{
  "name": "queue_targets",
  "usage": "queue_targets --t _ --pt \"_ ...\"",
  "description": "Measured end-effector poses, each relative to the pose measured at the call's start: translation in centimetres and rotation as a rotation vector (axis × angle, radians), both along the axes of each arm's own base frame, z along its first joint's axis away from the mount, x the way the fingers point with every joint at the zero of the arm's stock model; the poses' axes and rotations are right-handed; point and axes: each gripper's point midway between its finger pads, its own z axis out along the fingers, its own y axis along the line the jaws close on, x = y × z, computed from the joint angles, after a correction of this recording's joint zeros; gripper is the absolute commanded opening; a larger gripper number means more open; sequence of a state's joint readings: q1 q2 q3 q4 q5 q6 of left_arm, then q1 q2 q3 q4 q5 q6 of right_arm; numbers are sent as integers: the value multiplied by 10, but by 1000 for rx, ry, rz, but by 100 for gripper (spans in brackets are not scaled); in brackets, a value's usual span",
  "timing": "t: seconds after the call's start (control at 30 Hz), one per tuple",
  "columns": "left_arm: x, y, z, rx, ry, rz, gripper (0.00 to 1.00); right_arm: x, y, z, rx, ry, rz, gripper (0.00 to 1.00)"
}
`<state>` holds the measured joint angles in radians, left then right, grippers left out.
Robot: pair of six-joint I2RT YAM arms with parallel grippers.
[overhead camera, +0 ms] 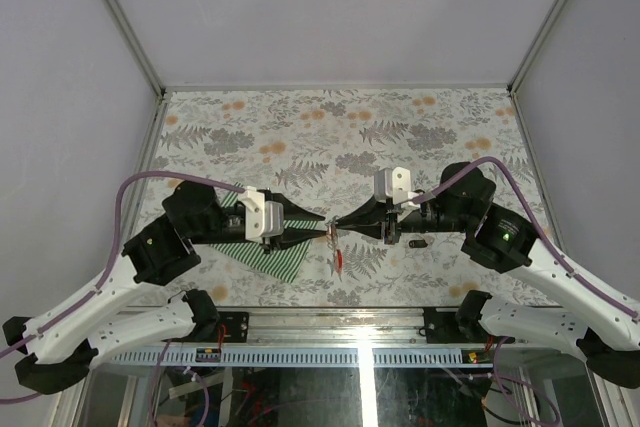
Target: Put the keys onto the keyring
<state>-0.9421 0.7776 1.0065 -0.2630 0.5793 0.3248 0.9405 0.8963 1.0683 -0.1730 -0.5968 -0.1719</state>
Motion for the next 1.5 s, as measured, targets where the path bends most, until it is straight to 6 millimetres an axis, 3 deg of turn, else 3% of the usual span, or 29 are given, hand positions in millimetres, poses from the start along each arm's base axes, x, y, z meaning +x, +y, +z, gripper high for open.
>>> queue_targets --t 0.5,0.83,1.03,1.5 --pt "3 -4 -3 6 19 0 25 -5 0 3 11 3 26 0" --pt "4 -6 -4 7 21 0 13 -7 -2 5 17 3 25 0" --pt "5 -8 -5 12 24 -1 0 -7 -2 5 18 4 25 0" --pt "4 -8 -5 13 25 -5 0 -9 -4 12 70 -6 23 0"
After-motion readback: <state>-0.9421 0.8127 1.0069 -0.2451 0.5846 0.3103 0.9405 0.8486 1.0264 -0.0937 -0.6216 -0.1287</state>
